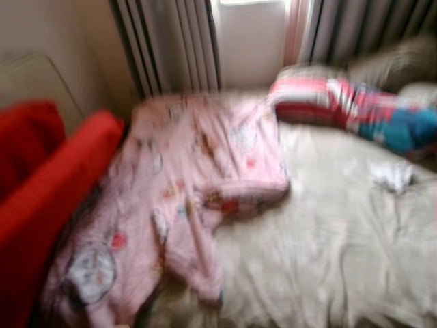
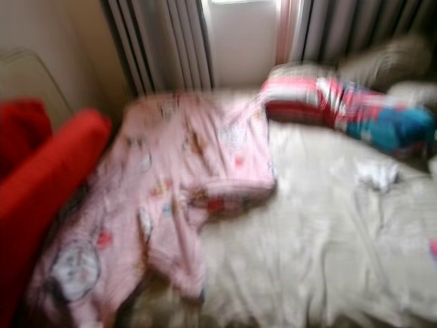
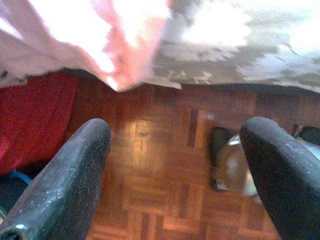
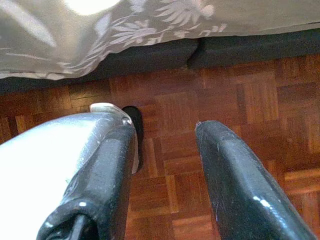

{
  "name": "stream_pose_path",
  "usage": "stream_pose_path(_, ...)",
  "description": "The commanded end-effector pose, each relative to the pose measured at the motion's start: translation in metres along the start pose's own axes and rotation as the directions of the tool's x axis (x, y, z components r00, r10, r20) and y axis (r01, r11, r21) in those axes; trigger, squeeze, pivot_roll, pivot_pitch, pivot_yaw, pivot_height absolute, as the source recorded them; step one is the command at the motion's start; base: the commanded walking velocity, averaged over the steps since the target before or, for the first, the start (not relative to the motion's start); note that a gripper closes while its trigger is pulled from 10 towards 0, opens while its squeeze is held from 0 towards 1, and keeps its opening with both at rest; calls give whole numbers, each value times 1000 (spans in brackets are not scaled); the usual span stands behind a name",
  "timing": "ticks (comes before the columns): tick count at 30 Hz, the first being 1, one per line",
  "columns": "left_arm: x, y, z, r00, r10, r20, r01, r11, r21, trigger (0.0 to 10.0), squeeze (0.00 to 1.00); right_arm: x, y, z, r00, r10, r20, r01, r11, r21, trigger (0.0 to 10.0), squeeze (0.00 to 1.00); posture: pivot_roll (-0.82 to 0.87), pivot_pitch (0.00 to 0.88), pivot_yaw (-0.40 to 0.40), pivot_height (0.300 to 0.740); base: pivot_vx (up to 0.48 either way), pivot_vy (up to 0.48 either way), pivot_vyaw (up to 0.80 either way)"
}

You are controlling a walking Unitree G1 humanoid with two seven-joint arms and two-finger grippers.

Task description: Clean up the room

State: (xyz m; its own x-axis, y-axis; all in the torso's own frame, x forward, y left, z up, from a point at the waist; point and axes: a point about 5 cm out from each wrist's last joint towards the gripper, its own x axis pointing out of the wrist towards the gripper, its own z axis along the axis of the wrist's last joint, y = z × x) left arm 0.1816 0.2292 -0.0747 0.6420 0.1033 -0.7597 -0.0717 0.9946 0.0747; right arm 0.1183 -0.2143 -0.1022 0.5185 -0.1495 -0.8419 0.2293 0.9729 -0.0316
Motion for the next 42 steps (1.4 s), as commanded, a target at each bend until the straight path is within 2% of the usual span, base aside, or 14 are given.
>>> stream_pose_path(1,-3,10,-9,999,25,-36,-25,1000,1,10000,0,0,6,-4,1000,19,-16,-19,1000,-7,10000,0,-43,141,53,740,0,480,0)
stream_pose_path(8,-3,13,-7,999,26,-27,-26,1000,4,10000,0,0,8,-3,999,33,-10,-33,999,-19,10000,0,-44,135,53,740,0,480,152)
stream_pose_path(10,-3,13,-5,999,26,-22,-26,1000,4,10000,0,3,17,8,999,49,0,-49,998,-26,10000,0,-45,129,54,740,0,315,800)
stream_pose_path(13,-3,12,-4,1000,26,-17,-25,1000,7,10000,0,5,19,11,999,52,4,-52,998,-26,10000,0,-44,125,53,740,0,0,800)
stream_pose_path(19,-2,7,-3,1000,19,-11,-19,1000,9,10000,0,7,25,23,998,51,32,-51,999,-4,10000,0,-45,112,51,740,0,0,0)
stream_pose_path(26,3,0,11,1000,4,28,-5,1000,12,10000,0,10,31,44,993,58,104,-59,998,5,10000,0,-42,106,48,740,0,0,0)
stream_pose_path(31,7,-5,35,994,-6,113,6,1000,3,10000,0,11,34,77,966,56,252,-60,998,9,10000,0,-42,110,46,740,0,0,0)
stream_pose_path(33,8,-6,46,988,-11,157,12,1000,-2,10000,0,10,37,97,937,75,341,-69,997,-28,10000,0,-44,119,43,740,0,0,0)
stream_pose_path(37,9,-7,59,978,-19,209,21,1000,-9,10000,0,7,45,117,892,112,438,-101,994,-47,10000,0,-46,126,37,740,0,0,0)
stream_pose_path(42,8,-8,69,963,-26,269,34,999,-26,10000,0,2,54,126,849,151,506,-131,989,-74,10000,0,-44,135,28,740,0,0,0)
